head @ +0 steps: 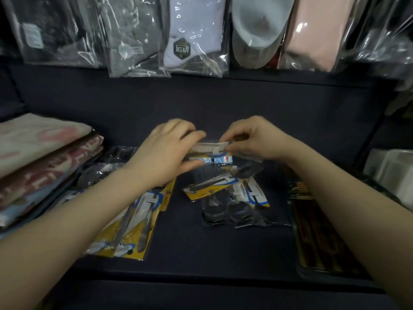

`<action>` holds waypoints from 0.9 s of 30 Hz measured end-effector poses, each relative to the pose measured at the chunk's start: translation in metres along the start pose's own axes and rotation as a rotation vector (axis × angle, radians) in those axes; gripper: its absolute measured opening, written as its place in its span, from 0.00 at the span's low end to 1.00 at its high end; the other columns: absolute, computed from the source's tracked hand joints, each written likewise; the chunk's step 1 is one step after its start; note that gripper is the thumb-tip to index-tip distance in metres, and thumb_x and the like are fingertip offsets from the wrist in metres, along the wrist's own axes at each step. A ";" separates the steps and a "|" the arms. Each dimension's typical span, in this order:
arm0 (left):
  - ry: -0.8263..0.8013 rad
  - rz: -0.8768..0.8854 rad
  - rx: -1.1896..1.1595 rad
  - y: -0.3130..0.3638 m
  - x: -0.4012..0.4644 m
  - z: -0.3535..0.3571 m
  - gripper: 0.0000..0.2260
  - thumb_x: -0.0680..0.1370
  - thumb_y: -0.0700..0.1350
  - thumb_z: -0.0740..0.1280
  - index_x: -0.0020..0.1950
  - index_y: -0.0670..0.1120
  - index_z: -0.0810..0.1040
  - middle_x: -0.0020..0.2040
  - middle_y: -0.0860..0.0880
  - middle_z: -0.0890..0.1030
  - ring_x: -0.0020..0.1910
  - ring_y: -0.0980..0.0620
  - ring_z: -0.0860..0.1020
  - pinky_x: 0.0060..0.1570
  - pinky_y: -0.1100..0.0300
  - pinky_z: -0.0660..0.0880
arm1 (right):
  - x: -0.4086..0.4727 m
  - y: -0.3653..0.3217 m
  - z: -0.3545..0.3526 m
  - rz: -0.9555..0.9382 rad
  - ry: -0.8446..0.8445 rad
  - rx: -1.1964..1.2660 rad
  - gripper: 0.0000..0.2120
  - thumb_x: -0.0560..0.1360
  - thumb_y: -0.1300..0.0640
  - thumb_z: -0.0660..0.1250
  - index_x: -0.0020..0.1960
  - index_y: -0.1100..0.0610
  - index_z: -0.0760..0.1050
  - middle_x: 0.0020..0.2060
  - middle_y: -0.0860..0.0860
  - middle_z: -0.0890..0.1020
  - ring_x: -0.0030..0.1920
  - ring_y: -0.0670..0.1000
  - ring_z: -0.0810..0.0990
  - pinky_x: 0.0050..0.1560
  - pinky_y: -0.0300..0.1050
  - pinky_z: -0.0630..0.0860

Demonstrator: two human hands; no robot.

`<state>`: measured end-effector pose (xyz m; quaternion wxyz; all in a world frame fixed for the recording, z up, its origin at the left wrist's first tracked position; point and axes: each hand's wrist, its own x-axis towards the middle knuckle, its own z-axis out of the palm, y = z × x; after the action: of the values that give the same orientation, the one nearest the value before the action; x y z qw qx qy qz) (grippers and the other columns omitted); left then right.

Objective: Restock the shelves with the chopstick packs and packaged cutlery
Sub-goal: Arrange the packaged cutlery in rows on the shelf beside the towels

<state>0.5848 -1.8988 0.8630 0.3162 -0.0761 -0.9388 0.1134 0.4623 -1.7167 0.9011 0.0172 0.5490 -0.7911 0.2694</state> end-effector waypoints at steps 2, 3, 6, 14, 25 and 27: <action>-0.037 0.000 0.007 0.001 -0.004 -0.006 0.20 0.72 0.54 0.66 0.59 0.43 0.73 0.45 0.42 0.81 0.43 0.39 0.80 0.39 0.51 0.72 | 0.012 -0.013 0.006 -0.060 -0.057 0.021 0.08 0.70 0.63 0.72 0.48 0.56 0.83 0.41 0.50 0.83 0.40 0.46 0.80 0.44 0.36 0.76; -0.069 -0.056 -0.026 0.001 -0.007 -0.007 0.18 0.74 0.53 0.65 0.57 0.43 0.73 0.42 0.42 0.81 0.40 0.38 0.80 0.35 0.54 0.69 | 0.019 -0.018 0.012 -0.068 -0.051 0.047 0.08 0.70 0.63 0.71 0.49 0.56 0.82 0.41 0.51 0.83 0.40 0.47 0.81 0.45 0.38 0.77; -0.137 -0.340 -0.269 -0.011 -0.018 -0.003 0.13 0.77 0.51 0.62 0.52 0.42 0.72 0.41 0.40 0.79 0.42 0.38 0.78 0.36 0.52 0.70 | 0.043 -0.019 0.034 0.099 0.206 0.108 0.15 0.72 0.61 0.70 0.58 0.57 0.76 0.48 0.52 0.82 0.47 0.49 0.81 0.54 0.44 0.78; -0.179 -0.845 -0.986 -0.025 -0.039 0.017 0.07 0.76 0.39 0.63 0.53 0.47 0.71 0.39 0.52 0.77 0.40 0.56 0.75 0.40 0.67 0.69 | 0.038 0.015 0.089 0.308 -0.474 -0.096 0.20 0.80 0.48 0.56 0.69 0.53 0.68 0.67 0.50 0.73 0.67 0.51 0.71 0.66 0.44 0.66; -0.150 -0.793 -1.307 -0.008 -0.024 0.032 0.16 0.78 0.36 0.60 0.64 0.47 0.66 0.46 0.51 0.78 0.43 0.58 0.77 0.46 0.67 0.73 | 0.053 0.012 0.075 0.520 0.013 0.462 0.15 0.80 0.48 0.57 0.54 0.58 0.75 0.44 0.53 0.79 0.42 0.52 0.78 0.38 0.42 0.71; -0.198 -0.659 -1.229 -0.003 -0.024 0.032 0.18 0.78 0.37 0.61 0.66 0.47 0.65 0.42 0.54 0.78 0.36 0.65 0.76 0.38 0.71 0.72 | 0.060 0.011 0.079 0.488 0.106 0.698 0.04 0.79 0.58 0.60 0.47 0.53 0.74 0.38 0.50 0.78 0.36 0.48 0.76 0.35 0.40 0.71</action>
<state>0.5840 -1.9117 0.8252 0.1467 0.0582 -0.8312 -0.5330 0.4505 -1.8002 0.8489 -0.1933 0.3041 -0.7573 0.5447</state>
